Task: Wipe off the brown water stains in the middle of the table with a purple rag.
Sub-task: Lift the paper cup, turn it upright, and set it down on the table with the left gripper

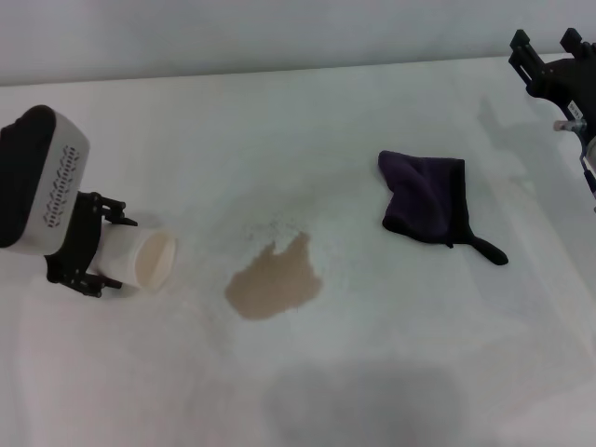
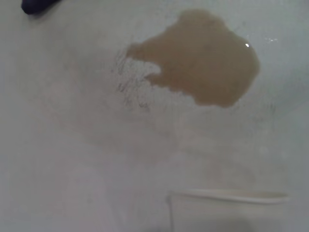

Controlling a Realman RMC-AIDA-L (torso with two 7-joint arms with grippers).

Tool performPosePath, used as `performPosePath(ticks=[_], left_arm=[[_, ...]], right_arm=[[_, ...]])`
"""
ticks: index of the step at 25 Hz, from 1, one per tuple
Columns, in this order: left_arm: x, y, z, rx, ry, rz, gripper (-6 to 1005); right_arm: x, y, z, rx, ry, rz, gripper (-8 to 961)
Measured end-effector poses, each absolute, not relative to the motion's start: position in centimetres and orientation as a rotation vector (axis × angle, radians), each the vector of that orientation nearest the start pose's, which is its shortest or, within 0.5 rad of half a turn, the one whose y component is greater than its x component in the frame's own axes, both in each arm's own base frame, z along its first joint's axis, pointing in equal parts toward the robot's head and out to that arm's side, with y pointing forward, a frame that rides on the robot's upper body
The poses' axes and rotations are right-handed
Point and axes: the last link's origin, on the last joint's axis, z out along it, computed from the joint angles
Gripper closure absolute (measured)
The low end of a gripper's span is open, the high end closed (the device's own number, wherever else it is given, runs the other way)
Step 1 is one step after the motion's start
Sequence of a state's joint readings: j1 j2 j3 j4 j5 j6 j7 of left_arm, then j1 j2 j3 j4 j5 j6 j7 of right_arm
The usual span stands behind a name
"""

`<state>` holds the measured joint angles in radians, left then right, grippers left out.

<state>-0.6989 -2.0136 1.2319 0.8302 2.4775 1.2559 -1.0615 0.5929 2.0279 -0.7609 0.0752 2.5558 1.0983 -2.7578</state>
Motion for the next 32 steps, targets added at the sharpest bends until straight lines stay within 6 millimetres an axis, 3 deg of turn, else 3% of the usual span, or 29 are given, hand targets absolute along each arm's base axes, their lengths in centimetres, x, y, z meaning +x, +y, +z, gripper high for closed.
performPosePath(ticks=[8,16,23,26,30,32], left_arm=[[-24.2,39.7,-2.7,-2.764,0.628,0.541,224],[-23.1,40.9,-2.3,-2.591,0.262,0.109,229],[-25.5,39.5,-2.1,-2.388,-0.229,-0.331,226],[-27.6,38.6,-2.2,-2.176,-0.485,-0.578,225],[-29.9,37.4,-2.3,-1.977,-0.636,-0.707,223],[-31.4,35.7,-2.5,-1.84,-0.714,-0.779,223]], right_arm=[[34.6,36.4,1.6,-1.524,0.73,0.717,187],[34.3,37.0,2.1,-1.538,0.695,0.706,187],[34.2,37.4,2.7,-1.536,0.668,0.704,186],[34.1,37.6,3.0,-1.534,0.656,0.706,186],[33.9,38.1,3.7,-1.528,0.632,0.702,186],[33.9,38.3,4.0,-1.524,0.624,0.699,186]])
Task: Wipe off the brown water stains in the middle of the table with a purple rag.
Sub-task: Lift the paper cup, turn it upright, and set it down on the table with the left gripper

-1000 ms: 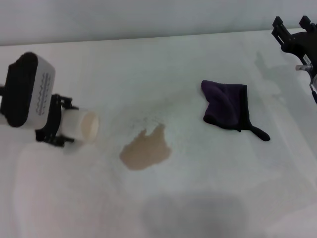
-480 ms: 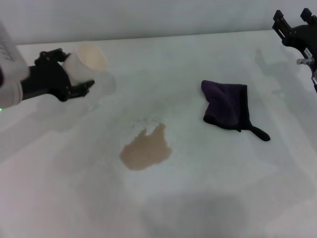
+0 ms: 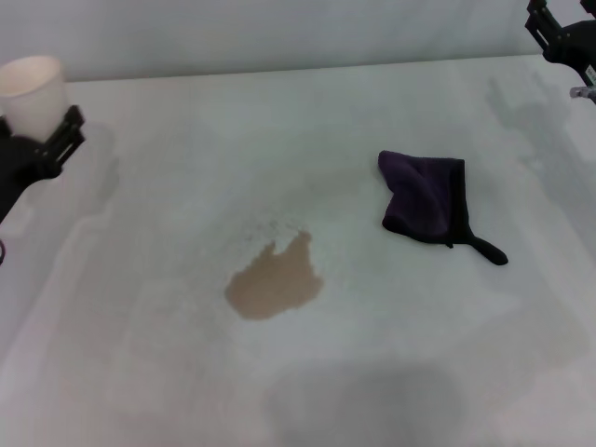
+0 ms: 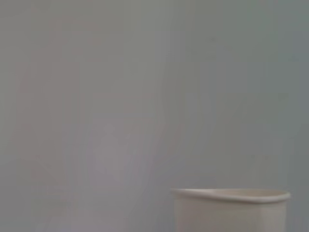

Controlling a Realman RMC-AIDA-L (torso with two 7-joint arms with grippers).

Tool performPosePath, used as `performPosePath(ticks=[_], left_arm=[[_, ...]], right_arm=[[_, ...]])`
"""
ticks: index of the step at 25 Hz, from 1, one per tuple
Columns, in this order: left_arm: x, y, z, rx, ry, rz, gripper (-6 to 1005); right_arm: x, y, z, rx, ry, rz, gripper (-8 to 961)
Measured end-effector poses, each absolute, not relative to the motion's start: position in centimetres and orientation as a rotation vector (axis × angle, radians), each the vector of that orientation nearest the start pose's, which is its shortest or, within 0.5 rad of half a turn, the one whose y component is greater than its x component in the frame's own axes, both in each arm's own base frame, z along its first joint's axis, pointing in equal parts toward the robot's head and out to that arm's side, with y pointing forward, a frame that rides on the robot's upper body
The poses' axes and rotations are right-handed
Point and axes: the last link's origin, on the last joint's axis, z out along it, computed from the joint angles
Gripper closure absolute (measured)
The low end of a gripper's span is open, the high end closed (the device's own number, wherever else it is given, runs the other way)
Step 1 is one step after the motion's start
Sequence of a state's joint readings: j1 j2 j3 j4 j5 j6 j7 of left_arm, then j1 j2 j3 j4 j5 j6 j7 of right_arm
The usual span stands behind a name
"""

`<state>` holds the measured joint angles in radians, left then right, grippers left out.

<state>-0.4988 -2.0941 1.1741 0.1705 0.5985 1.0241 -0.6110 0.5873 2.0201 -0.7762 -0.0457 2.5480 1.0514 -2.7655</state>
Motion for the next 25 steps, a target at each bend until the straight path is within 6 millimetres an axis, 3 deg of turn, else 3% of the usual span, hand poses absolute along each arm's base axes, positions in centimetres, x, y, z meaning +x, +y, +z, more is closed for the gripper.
performPosePath(ticks=[5,12,25], left_arm=[[-32.1,33.8,-3.5,-1.813,-0.744,-0.81,221],[-32.7,32.6,-4.7,-1.842,-0.784,-0.769,219],[-32.9,31.5,-6.4,-1.976,-0.595,-0.579,216]], right_arm=[[33.6,38.9,4.7,-1.517,0.6,0.704,186],[33.2,39.5,4.5,-1.526,0.611,0.691,186],[33.4,39.2,4.1,-1.526,0.63,0.69,187]])
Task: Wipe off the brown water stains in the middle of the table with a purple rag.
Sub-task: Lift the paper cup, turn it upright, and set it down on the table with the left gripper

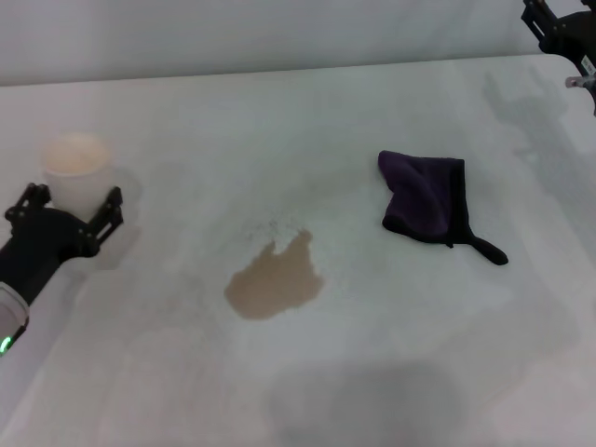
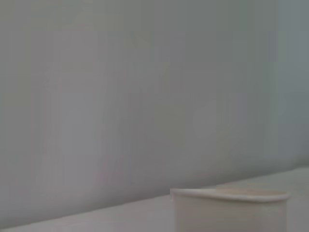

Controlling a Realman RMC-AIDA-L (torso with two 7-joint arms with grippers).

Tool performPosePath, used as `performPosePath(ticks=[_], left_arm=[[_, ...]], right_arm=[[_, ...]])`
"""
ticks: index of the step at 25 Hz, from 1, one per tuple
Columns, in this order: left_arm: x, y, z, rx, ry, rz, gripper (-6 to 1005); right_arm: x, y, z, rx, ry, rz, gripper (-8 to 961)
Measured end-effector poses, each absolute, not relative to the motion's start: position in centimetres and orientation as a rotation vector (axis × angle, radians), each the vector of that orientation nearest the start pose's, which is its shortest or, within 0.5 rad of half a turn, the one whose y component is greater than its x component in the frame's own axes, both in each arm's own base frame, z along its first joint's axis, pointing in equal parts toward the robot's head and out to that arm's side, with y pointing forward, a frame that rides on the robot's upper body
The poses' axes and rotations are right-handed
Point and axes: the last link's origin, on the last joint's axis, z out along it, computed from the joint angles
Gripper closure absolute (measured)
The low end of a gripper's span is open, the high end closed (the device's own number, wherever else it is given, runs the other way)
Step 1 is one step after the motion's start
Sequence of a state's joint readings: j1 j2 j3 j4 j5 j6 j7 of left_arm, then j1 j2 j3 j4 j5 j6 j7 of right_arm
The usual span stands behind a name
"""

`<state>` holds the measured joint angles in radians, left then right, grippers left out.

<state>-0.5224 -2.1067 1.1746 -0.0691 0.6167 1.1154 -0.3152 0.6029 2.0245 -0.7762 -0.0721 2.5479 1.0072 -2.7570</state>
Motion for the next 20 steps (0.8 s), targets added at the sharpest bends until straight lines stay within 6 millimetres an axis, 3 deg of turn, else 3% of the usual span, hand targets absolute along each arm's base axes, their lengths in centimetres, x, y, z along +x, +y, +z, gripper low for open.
performPosePath(ticks=[20], left_arm=[[-35.5,29.0,-7.3,-1.987,-0.699,-0.467,217]], right_arm=[[32.7,39.9,4.2,-1.533,0.614,0.706,187]])
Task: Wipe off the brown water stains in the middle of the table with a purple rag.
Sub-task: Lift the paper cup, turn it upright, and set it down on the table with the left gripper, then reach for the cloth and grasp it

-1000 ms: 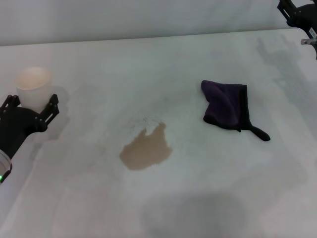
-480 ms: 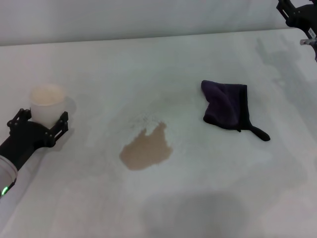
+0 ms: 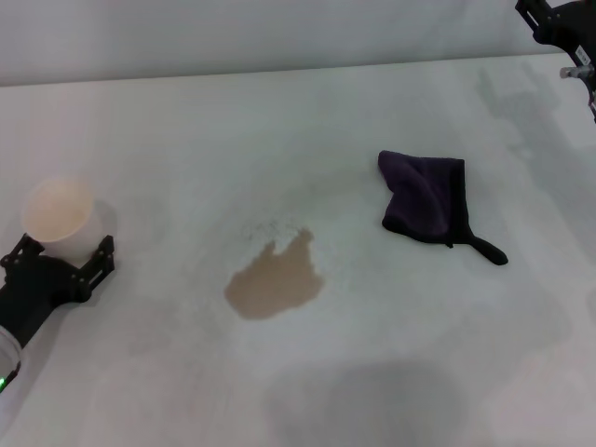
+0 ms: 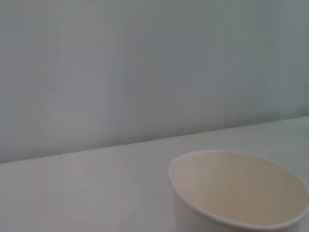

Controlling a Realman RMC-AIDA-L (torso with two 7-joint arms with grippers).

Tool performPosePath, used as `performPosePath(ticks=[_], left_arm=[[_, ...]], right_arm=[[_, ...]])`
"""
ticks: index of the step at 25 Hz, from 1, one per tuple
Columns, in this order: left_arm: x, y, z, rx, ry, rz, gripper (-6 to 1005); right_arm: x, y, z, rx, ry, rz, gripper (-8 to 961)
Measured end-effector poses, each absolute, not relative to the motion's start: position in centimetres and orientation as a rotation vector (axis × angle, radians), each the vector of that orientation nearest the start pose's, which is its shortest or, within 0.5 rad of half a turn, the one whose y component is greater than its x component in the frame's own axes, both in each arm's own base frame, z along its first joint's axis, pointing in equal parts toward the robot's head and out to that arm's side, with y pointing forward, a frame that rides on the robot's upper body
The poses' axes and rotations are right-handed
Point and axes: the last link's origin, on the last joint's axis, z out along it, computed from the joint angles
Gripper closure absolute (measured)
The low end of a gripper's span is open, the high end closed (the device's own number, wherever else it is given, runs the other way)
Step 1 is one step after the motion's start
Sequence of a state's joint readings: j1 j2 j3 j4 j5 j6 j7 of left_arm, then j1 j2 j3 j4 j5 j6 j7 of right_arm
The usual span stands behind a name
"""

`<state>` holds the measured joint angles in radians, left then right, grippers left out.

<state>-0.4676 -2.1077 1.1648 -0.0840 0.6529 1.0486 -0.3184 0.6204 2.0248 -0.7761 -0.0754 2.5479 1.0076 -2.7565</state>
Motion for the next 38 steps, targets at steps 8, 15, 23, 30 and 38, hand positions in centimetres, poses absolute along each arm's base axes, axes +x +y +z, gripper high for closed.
performPosePath(ticks=[8,15,23,30,38], left_arm=[[-35.6,28.7,-7.1,-1.982,-0.698,-0.483,168],[-35.8,27.0,-7.2,-1.969,-0.714,-0.531,109],[-36.3,23.7,-6.3,-1.907,-0.713,-0.63,112],[-36.7,22.1,-4.9,-1.752,-0.766,-0.72,113],[-38.1,21.8,-2.4,-1.523,-0.83,-0.78,114]], right_arm=[[32.7,39.8,4.1,-1.533,0.617,0.705,187],[32.8,39.8,4.1,-1.532,0.617,0.705,187],[32.8,39.8,4.2,-1.529,0.619,0.704,186],[31.7,40.4,3.2,-1.653,0.654,0.738,186],[26.7,43.8,0.0,-2.048,0.589,0.476,186]])
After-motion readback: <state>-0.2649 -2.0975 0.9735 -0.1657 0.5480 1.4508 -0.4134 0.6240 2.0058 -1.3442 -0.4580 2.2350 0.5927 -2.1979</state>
